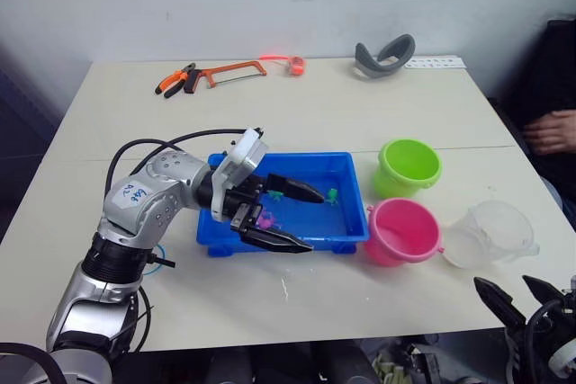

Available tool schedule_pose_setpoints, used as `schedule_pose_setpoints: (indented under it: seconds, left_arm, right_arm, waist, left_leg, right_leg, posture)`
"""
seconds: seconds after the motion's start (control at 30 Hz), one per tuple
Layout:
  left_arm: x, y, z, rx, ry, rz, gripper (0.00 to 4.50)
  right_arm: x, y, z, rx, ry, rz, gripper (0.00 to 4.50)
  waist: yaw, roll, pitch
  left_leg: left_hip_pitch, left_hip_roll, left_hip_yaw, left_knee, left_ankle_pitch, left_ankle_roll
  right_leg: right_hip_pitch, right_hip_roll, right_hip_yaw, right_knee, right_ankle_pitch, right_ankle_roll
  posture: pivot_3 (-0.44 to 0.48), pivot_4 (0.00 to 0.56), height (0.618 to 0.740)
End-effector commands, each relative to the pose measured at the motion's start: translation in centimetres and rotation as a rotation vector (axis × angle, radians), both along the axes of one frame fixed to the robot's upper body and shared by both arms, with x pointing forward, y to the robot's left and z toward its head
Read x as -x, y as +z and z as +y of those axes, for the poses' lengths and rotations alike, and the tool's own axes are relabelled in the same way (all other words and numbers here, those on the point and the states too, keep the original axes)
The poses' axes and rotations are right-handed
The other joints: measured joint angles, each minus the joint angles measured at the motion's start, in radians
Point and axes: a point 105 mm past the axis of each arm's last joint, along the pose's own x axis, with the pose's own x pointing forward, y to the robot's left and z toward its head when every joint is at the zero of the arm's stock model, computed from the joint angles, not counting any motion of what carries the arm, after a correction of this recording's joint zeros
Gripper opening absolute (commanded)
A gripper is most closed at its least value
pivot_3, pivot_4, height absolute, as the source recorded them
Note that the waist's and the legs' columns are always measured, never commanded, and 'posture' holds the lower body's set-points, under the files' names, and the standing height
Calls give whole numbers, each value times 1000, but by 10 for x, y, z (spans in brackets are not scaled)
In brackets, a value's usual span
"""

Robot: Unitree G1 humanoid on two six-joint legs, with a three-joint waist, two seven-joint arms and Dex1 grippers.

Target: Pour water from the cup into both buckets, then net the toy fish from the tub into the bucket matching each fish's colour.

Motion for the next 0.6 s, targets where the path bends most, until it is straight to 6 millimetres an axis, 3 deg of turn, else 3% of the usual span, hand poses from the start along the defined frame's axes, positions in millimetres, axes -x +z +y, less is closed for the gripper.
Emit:
schedule_pose_setpoints:
  seconds: [0.03,0.3,0.6]
  left_arm:
    - [4,12,-8,30,-11,-46,4469]
    - [6,14,-7,31,22,-58,4469]
    - [10,19,-6,34,27,-70,4469]
  right_arm:
    - [-4,-6,-28,57,-124,13,4500]
    - [-16,-11,-74,109,-246,8,4500]
    - [-35,-18,-89,100,-285,-29,4500]
  waist:
    - [1,0,0]
    - [1,1,0]
    - [0,2,0]
  left_leg:
    - [0,0,0,0,1,-2]
    - [0,0,0,0,4,-6]
    - [1,0,2,0,4,-7]
  right_leg:
    - [0,0,0,0,0,0]
    - [0,1,1,0,0,0]
    - [0,2,2,0,0,1]
  posture:
    - [0,150,740]
    - [0,150,740]
    - [0,150,740]
